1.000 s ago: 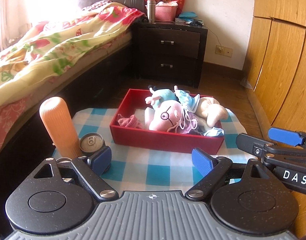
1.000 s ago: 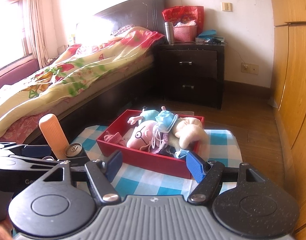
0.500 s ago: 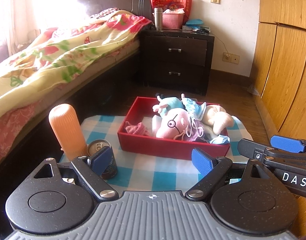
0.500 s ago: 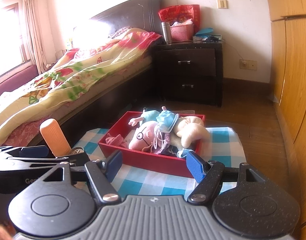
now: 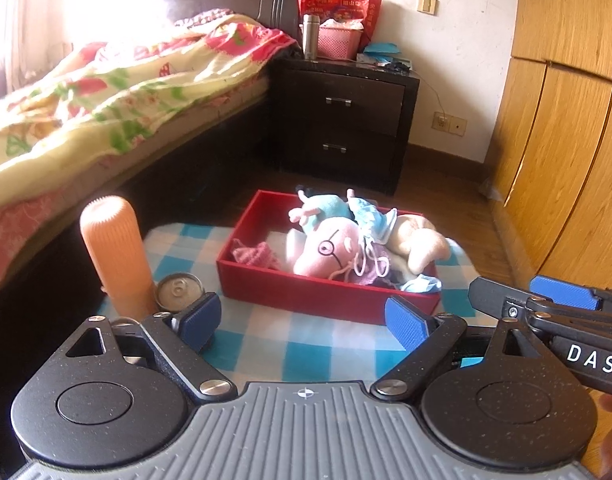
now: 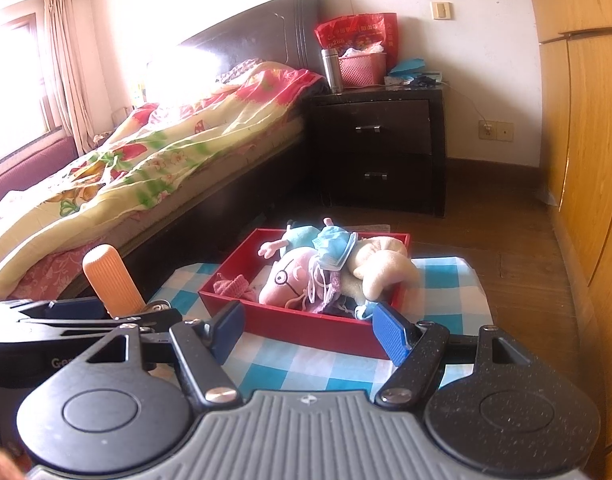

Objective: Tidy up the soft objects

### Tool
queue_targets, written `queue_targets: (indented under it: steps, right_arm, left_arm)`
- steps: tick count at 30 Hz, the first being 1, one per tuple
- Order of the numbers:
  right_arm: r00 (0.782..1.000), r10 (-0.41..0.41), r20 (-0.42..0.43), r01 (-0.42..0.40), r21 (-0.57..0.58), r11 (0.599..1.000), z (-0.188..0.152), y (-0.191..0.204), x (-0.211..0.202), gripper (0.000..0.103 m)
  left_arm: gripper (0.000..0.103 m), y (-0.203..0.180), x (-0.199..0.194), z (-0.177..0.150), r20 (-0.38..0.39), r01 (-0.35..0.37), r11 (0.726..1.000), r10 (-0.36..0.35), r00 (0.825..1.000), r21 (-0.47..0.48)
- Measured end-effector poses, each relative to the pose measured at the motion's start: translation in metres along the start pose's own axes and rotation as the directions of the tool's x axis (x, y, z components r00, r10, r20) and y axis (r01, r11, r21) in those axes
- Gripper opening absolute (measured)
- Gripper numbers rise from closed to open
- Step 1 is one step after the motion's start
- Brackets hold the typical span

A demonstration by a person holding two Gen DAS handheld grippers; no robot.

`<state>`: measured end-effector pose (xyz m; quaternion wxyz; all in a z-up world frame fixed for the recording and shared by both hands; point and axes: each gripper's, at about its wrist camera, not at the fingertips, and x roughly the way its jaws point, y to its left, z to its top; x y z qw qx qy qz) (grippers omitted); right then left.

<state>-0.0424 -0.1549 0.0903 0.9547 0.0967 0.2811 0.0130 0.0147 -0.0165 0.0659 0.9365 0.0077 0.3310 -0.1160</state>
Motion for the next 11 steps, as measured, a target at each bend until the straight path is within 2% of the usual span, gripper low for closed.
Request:
queue_targets:
  steps: [5,11]
  right_arm:
    - [1.000,0.016,0.020,-0.016,0.013,1.000,0.0017,-0.0003,-0.0034,0.049]
    - [0.999,0.031,0.035,-0.032,0.034,0.999,0.0027,-0.0005,-0.0058,0.051]
  left_arm:
    - [0.096,0.0020,-0.0031,-0.0008,0.041,0.004,1.000,-0.003,0.999,-0.019]
    - [0.097,0.0016,-0.0069,-0.0006,0.086,0.001,1.000,0.000,0.996,-0.008]
